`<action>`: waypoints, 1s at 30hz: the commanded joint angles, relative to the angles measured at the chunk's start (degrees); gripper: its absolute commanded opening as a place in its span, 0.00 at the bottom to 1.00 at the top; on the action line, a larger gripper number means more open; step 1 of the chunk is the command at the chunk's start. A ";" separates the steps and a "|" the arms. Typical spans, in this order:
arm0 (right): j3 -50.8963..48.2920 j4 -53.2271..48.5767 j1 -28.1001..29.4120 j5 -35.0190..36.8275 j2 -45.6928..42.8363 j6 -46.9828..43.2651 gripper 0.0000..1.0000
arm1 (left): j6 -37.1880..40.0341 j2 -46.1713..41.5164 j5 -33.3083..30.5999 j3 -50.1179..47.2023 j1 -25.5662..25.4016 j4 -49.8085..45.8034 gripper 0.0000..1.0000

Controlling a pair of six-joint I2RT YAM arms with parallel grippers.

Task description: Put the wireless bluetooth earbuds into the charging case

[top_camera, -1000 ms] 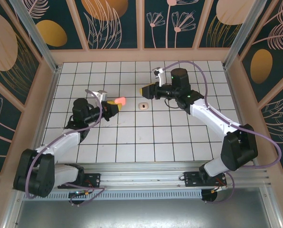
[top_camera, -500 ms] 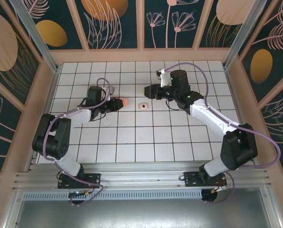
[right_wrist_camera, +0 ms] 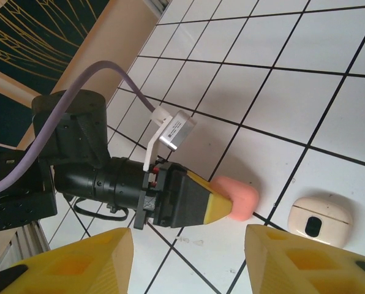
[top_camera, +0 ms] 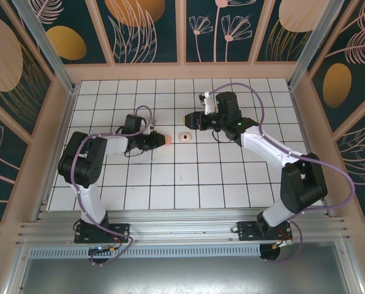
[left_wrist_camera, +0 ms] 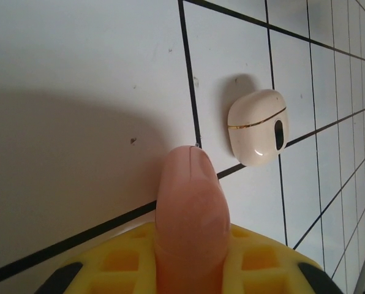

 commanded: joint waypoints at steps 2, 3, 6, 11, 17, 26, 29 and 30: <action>-0.61 0.25 0.23 -0.17 -0.05 -0.35 0.52 | -1.24 1.88 0.91 3.46 -0.13 0.20 0.15; -0.60 0.44 0.28 -0.17 0.00 -0.38 0.52 | -1.40 2.01 0.74 3.65 -0.20 0.33 0.15; -0.91 0.55 0.25 -0.35 -0.02 -0.48 0.52 | -1.88 2.55 0.60 4.27 -0.17 1.09 0.17; -1.35 0.48 0.28 -0.35 -0.41 -0.64 0.52 | -3.21 4.51 0.95 5.23 -0.15 2.50 0.19; -1.97 0.18 0.28 0.58 -1.74 -0.99 0.53 | -2.62 4.99 0.38 5.66 -0.17 1.01 0.26; -2.15 -0.44 0.26 1.67 -2.92 -1.96 0.57 | 2.45 1.73 -7.39 6.36 -0.18 -6.86 0.46; -2.46 -0.51 0.14 2.43 -3.59 -2.35 0.60 | 4.51 0.11 -11.29 6.89 -0.04 -9.87 0.48; -2.96 -0.19 0.20 2.83 -4.01 -2.48 0.61 | 5.21 -0.54 -12.67 7.12 -0.04 -10.94 0.48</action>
